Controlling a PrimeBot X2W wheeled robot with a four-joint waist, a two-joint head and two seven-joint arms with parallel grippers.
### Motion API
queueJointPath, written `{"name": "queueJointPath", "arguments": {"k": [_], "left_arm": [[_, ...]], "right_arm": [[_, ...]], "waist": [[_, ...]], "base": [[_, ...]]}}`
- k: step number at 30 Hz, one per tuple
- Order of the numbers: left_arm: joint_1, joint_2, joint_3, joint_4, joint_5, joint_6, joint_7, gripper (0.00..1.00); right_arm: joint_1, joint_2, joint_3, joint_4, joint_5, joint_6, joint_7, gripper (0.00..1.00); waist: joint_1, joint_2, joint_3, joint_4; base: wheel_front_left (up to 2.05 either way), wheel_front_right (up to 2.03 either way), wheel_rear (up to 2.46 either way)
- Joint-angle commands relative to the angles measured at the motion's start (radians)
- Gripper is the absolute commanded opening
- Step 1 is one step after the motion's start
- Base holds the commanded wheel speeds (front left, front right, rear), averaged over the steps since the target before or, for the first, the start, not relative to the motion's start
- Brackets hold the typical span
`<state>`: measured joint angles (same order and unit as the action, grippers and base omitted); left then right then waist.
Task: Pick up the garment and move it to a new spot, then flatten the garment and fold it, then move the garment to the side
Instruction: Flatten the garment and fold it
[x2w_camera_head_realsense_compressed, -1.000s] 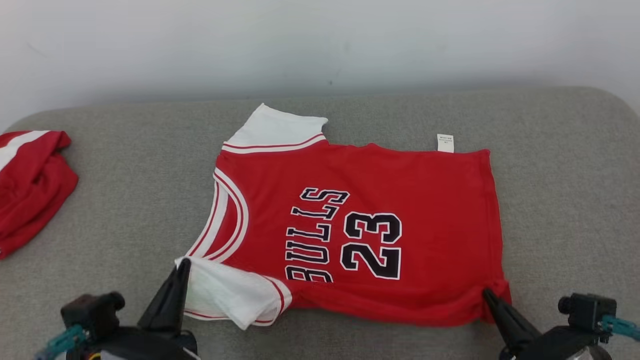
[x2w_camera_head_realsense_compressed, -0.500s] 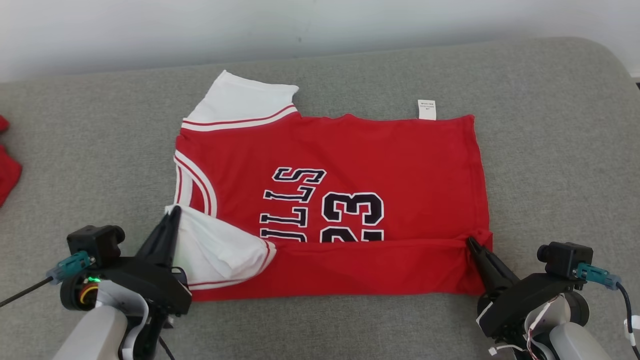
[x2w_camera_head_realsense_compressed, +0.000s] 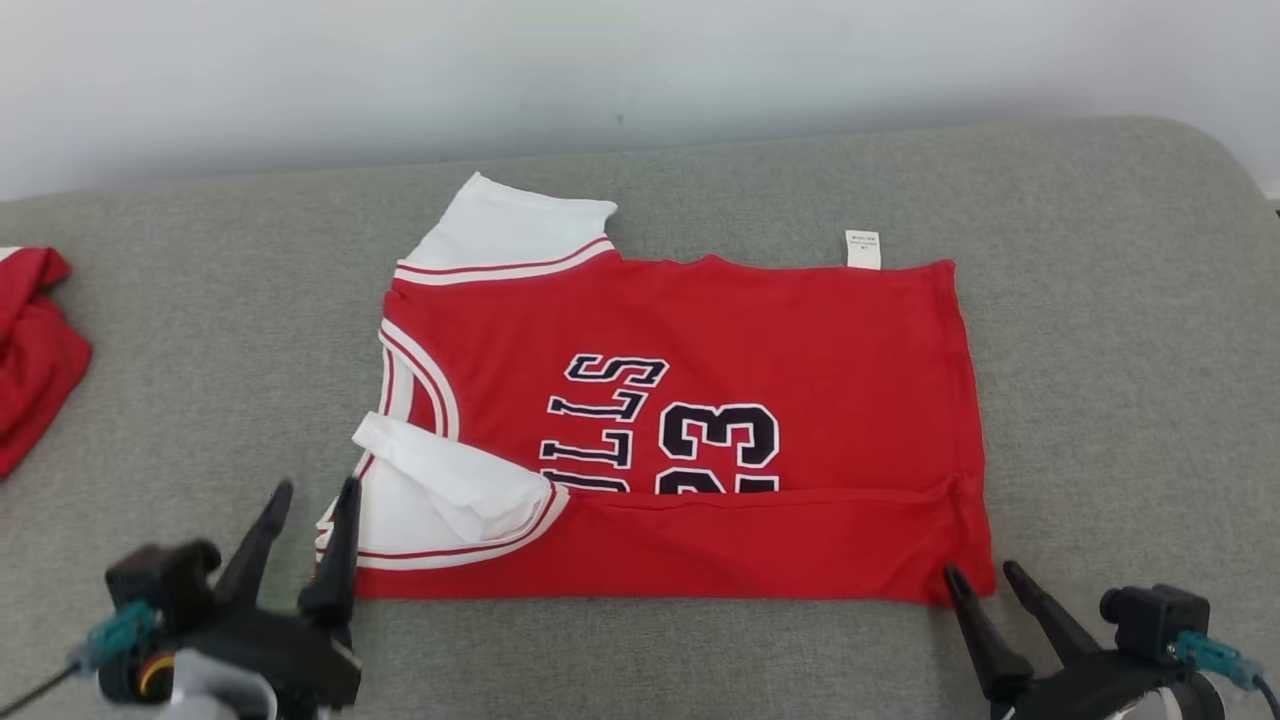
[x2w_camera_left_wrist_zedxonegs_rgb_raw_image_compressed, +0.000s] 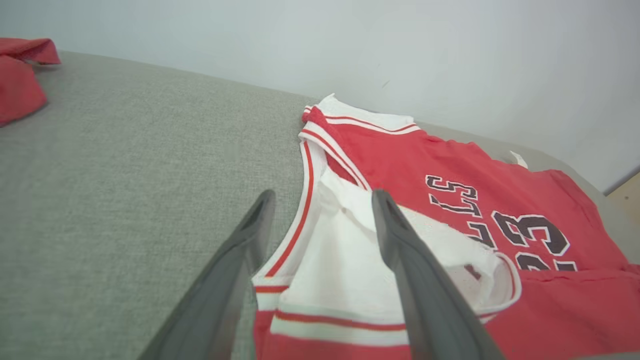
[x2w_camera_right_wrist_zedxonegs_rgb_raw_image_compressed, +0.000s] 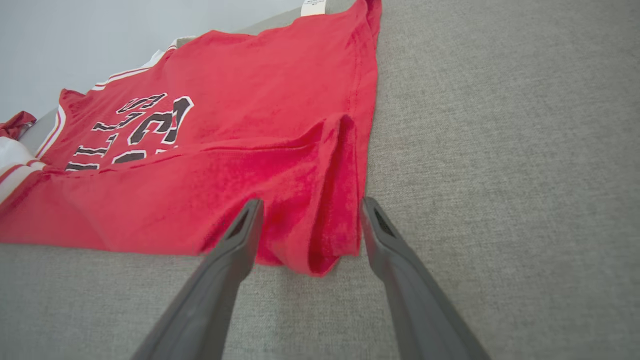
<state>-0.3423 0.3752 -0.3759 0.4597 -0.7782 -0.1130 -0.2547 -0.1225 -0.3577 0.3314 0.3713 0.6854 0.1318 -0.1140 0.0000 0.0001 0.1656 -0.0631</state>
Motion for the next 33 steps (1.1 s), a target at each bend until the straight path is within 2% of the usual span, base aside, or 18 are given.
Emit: {"name": "queueJointPath", "arguments": {"k": [1, 8, 21, 22, 23, 24, 25, 33], "left_arm": [[0.038, 0.006, 0.000, -0.012, 0.006, 0.006, -0.007, 1.00], [0.114, 0.015, -0.041, -0.020, 0.018, 0.014, 0.025, 1.00], [0.044, -0.009, -0.054, 0.114, 0.013, 0.009, 0.023, 1.00], [0.043, -0.012, -0.062, 0.123, 0.016, 0.006, 0.028, 1.00], [0.039, -0.016, -0.064, 0.130, 0.014, 0.003, 0.027, 0.66], [0.039, -0.021, -0.064, 0.138, 0.004, 0.001, 0.026, 0.09], [0.039, -0.027, -0.069, 0.145, 0.002, -0.001, 0.026, 0.00], [0.080, -0.049, -0.065, 0.186, -0.028, -0.009, 0.005, 0.00]], "right_arm": [[0.010, -0.004, -0.001, 0.000, -0.012, -0.002, -0.006, 1.00], [0.009, 0.006, -0.029, 0.037, -0.063, -0.002, -0.024, 1.00], [-0.036, 0.077, -0.046, 0.135, -0.160, -0.002, -0.031, 1.00], [-0.038, 0.084, -0.042, 0.147, -0.161, -0.002, -0.028, 0.47], [-0.037, 0.091, -0.036, 0.155, -0.160, -0.002, -0.030, 0.03], [-0.037, 0.096, -0.032, 0.161, -0.159, -0.002, -0.033, 0.00], [-0.038, 0.098, -0.029, 0.169, -0.156, -0.002, -0.038, 0.00], [-0.044, 0.086, -0.016, 0.194, -0.118, -0.002, -0.081, 0.00]], "waist": [[0.0000, -0.0001, -0.010, 0.012], [0.0000, -0.0001, -0.003, 0.030], [0.0000, -0.0001, 0.014, 0.009], [0.0000, -0.0001, 0.013, 0.009], [0.0000, -0.0001, 0.009, 0.010], [0.0000, -0.0001, 0.006, 0.010], [0.0000, -0.0001, -0.002, 0.012], [0.0000, -0.0001, -0.079, 0.035]], "base": [[0.00, 0.00, 0.00], [0.00, 0.00, 0.00], [0.00, 0.00, 0.00], [0.00, 0.00, 0.00], [0.00, 0.00, 0.00], [0.00, 0.00, 0.00], [0.00, 0.00, 0.00], [0.00, 0.00, 0.00]]}}
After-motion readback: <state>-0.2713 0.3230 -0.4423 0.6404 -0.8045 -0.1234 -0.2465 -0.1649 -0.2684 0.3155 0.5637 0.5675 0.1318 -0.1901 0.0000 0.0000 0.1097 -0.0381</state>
